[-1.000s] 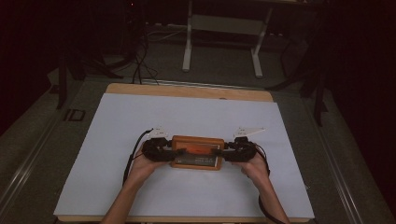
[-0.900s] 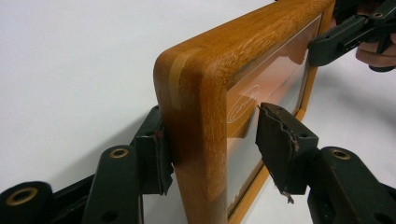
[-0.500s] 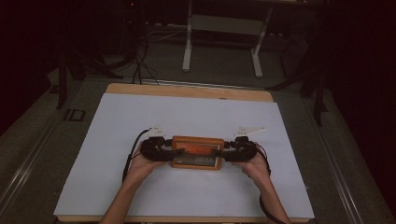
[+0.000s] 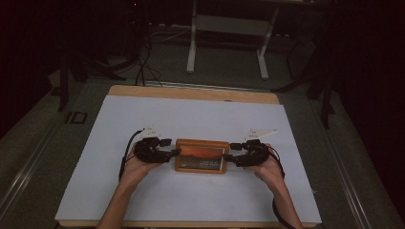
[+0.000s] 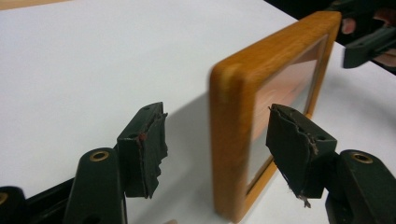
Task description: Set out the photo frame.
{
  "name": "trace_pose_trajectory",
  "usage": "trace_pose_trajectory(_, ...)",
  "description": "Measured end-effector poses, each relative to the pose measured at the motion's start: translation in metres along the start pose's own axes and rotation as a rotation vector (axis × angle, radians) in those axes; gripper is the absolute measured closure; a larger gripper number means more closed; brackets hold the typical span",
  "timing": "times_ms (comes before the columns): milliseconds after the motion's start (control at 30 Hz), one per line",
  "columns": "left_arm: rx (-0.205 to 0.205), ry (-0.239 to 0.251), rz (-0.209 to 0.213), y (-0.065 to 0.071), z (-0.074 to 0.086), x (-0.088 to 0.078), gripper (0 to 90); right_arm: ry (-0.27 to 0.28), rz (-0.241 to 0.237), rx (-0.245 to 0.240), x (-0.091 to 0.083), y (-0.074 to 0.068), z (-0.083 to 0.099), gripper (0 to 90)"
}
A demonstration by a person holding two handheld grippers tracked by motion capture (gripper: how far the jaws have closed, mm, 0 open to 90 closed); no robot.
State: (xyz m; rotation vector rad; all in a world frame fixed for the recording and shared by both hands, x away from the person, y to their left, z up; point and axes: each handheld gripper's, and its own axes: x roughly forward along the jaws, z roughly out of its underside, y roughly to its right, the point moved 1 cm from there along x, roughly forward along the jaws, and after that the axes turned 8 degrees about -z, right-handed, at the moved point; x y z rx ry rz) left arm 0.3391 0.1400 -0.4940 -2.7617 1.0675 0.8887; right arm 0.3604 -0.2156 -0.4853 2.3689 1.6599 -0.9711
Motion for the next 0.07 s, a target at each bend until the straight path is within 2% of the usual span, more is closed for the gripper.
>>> trace_pose_trajectory(67, -0.007, 0.003, -0.01, -0.0028, 0.0003, -0.0027, 36.9, -0.005, -0.01, -0.007, -0.0049, 0.0007, 0.0009, 34.4)
